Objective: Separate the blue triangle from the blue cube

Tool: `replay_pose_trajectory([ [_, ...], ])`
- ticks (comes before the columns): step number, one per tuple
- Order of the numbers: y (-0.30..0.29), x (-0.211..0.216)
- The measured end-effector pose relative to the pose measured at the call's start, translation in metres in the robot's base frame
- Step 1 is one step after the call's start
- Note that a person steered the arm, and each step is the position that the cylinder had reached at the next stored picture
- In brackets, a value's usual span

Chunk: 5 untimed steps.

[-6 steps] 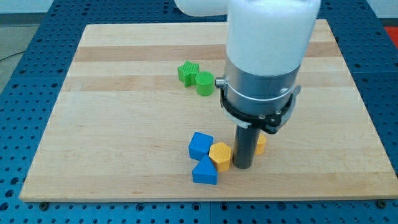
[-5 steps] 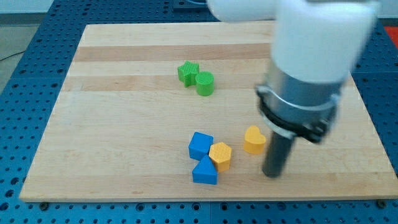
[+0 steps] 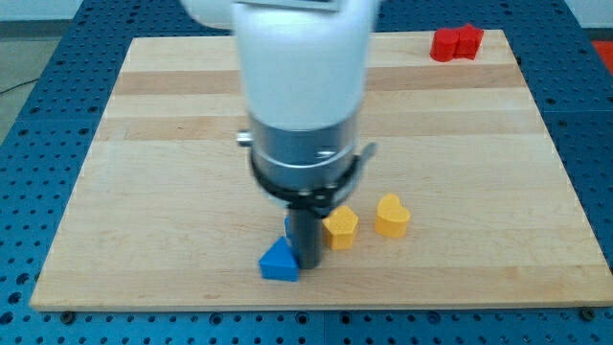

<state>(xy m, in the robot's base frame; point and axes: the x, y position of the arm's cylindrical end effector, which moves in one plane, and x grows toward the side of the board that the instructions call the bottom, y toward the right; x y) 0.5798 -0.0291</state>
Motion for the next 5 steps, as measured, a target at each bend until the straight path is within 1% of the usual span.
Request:
replay_pose_trajectory([
  [1, -0.016, 0.011],
  [2, -0.002, 0.020],
  [3, -0.026, 0.035],
  [4, -0.052, 0.038],
  [5, -0.092, 0.028],
])
